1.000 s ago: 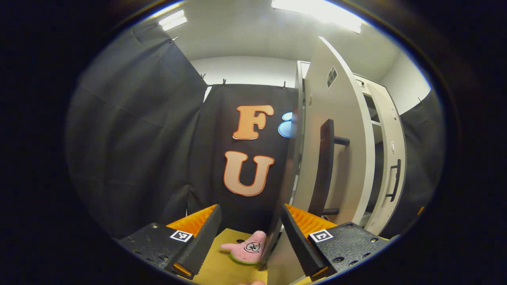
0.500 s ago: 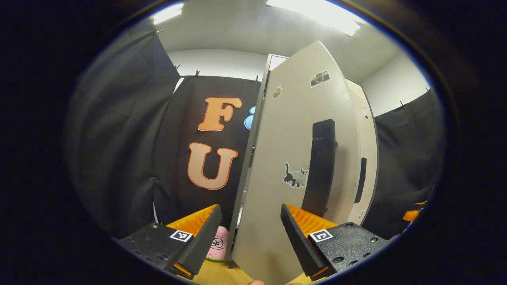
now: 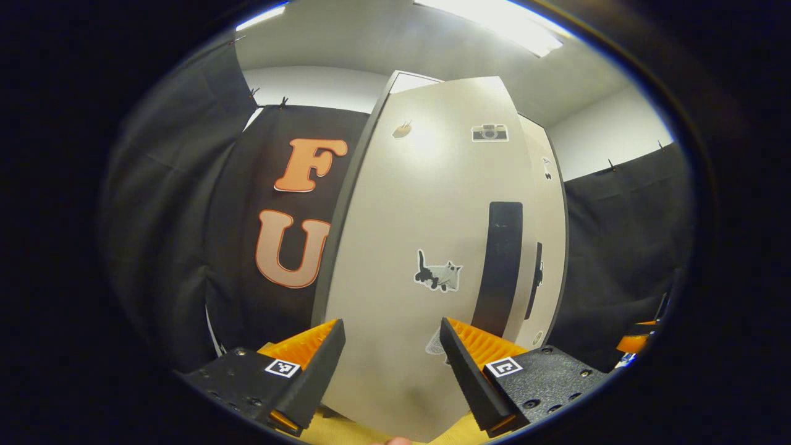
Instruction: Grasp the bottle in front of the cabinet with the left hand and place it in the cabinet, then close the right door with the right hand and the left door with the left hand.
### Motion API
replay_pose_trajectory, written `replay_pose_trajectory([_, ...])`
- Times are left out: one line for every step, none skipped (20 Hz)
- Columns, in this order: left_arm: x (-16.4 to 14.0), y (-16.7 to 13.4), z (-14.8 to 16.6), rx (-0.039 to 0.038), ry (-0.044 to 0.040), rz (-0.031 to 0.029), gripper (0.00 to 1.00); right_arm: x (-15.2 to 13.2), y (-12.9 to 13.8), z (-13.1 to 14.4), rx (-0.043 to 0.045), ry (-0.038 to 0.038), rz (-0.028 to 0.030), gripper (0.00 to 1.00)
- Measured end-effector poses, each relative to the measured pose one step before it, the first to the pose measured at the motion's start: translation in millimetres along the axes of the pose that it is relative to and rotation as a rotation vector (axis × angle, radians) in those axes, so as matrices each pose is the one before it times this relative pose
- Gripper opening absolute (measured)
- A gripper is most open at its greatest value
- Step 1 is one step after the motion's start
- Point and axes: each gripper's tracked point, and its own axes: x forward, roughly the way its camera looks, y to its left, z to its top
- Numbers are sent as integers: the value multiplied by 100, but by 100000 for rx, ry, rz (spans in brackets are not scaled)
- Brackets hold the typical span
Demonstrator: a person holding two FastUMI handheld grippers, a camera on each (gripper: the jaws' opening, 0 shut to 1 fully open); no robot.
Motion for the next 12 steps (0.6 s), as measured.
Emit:
replay_pose_trajectory([312,-862,-30,-244,-64,-1783,94,-41,-245,-53,-29,-68,-772,97])
replay_pose_trajectory([450,-620,-215,-559,49,-1739,94,-198,-344,2,74,3,-851,97])
replay_pose_trajectory([455,-699,-354,-737,305,-1511,94,-51,-298,3,173,69,-696,97])
replay_pose_trajectory([566,-508,-297,-569,257,-1352,94,-53,-255,-88,307,48,-575,97])
replay_pose_trajectory([663,-549,-202,-44,531,-725,94,-66,-223,-20,325,125,-584,97])
replay_pose_trajectory([373,-217,-119,491,-476,103,97,-62,-285,-45,310,-47,-551,97])
replay_pose_trajectory([677,-309,-123,693,-252,-245,91,-63,-282,32,250,-76,-655,97])
replay_pose_trajectory([202,-193,-315,33,41,177,96,-50,-377,-53,216,62,-776,97])
replay_pose_trajectory([228,-182,-55,-104,937,-5,94,-70,-256,-119,187,184,-609,97])
replay_pose_trajectory([374,-172,-178,-172,146,155,94,-87,-321,40,303,102,-619,97])
replay_pose_trajectory([485,-150,-227,61,459,194,94,-47,-246,18,326,-114,-483,97])
replay_pose_trajectory([398,-120,-161,440,295,232,94,-37,-251,23,139,-196,-489,98])
